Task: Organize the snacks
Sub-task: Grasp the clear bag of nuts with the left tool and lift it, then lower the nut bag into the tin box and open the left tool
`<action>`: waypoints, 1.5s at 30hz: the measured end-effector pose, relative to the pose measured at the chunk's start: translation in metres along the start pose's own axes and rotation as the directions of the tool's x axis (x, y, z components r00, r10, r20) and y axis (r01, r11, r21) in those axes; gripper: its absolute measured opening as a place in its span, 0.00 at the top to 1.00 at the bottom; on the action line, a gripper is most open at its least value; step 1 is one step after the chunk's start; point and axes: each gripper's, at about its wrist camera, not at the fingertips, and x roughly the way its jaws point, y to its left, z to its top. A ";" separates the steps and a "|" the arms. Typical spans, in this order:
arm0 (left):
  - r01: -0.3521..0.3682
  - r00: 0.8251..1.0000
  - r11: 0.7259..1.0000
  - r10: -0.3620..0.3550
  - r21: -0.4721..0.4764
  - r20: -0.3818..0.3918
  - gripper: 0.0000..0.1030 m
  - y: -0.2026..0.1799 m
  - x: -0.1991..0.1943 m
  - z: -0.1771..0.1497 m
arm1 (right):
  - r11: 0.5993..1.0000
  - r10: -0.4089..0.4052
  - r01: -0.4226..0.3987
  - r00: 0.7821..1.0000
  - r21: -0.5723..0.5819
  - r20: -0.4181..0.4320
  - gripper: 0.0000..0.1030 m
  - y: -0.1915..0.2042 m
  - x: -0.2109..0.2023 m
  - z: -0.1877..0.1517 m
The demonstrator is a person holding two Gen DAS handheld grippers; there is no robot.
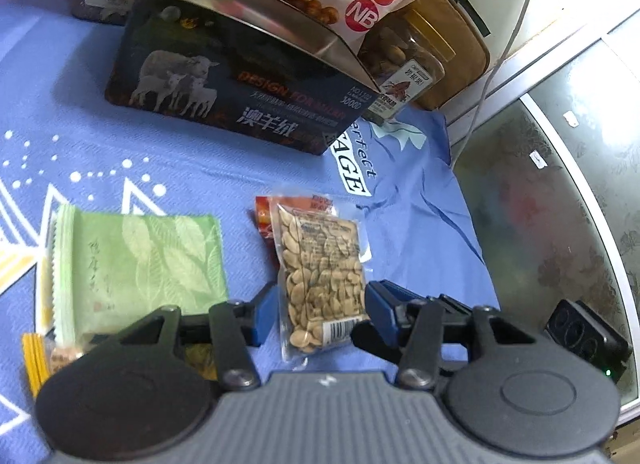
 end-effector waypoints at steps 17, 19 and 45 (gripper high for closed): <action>0.058 0.985 0.995 -0.071 0.086 0.156 0.64 -0.035 -0.042 0.023 | 0.991 0.001 0.022 0.984 -0.129 0.175 0.71 0.033 -0.013 0.035; 0.040 0.980 0.995 -0.058 0.095 0.189 0.64 -0.036 -0.048 0.031 | 0.989 0.003 0.024 0.982 -0.143 0.190 0.71 0.038 -0.007 0.046; -0.072 0.966 0.992 0.043 0.105 0.256 0.49 -0.004 0.025 0.160 | 0.960 -0.169 0.225 0.940 -0.169 0.295 0.57 -0.013 0.068 0.125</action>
